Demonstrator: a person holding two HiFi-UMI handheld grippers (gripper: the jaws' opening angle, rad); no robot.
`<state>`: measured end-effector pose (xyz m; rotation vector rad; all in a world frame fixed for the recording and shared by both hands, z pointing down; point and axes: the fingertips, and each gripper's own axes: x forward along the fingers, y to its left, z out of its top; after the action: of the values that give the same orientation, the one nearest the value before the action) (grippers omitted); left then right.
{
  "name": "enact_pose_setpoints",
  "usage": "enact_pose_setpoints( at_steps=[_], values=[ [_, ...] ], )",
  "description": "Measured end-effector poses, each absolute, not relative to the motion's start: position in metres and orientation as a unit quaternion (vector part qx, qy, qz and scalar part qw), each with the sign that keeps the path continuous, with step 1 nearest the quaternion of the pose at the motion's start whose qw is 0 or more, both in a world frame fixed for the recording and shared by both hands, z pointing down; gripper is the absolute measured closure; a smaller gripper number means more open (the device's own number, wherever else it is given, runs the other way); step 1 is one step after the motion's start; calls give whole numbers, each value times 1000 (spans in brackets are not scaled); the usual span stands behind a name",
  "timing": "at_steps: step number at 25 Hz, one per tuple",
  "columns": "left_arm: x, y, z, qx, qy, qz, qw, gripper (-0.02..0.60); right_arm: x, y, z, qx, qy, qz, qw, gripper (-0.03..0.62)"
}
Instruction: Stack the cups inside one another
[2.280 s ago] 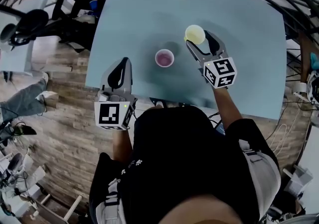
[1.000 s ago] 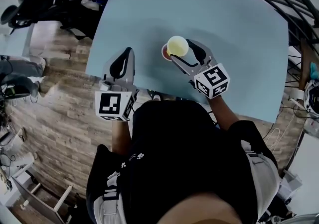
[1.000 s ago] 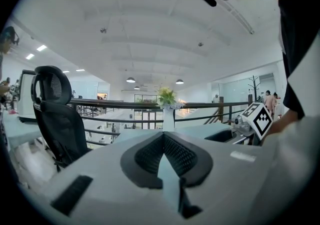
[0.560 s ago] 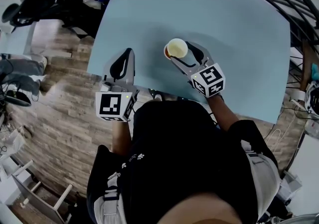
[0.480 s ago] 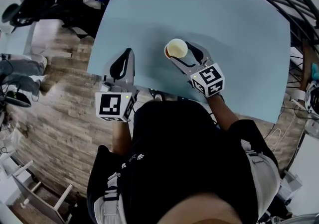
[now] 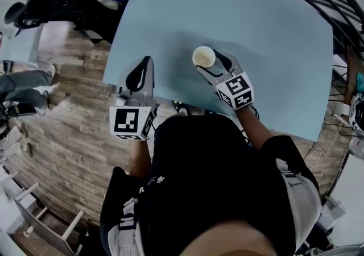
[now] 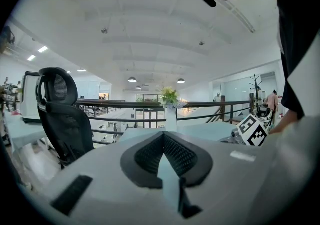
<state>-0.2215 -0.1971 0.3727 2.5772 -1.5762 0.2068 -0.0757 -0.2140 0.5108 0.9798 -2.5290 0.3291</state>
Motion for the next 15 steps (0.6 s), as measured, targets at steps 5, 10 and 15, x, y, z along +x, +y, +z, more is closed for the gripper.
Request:
enact_pose_setpoints(
  at_steps=[5, 10, 15],
  values=[
    [-226, -196, 372, 849, -521, 67, 58, 595, -77, -213, 515, 355, -903, 122, 210, 266],
    [-230, -195, 374, 848, -523, 67, 60, 595, -80, -213, 516, 355, -903, 123, 208, 264],
    [-228, -194, 373, 848, -522, 67, 57, 595, -80, -212, 504, 353, -909, 124, 186, 260]
  ],
)
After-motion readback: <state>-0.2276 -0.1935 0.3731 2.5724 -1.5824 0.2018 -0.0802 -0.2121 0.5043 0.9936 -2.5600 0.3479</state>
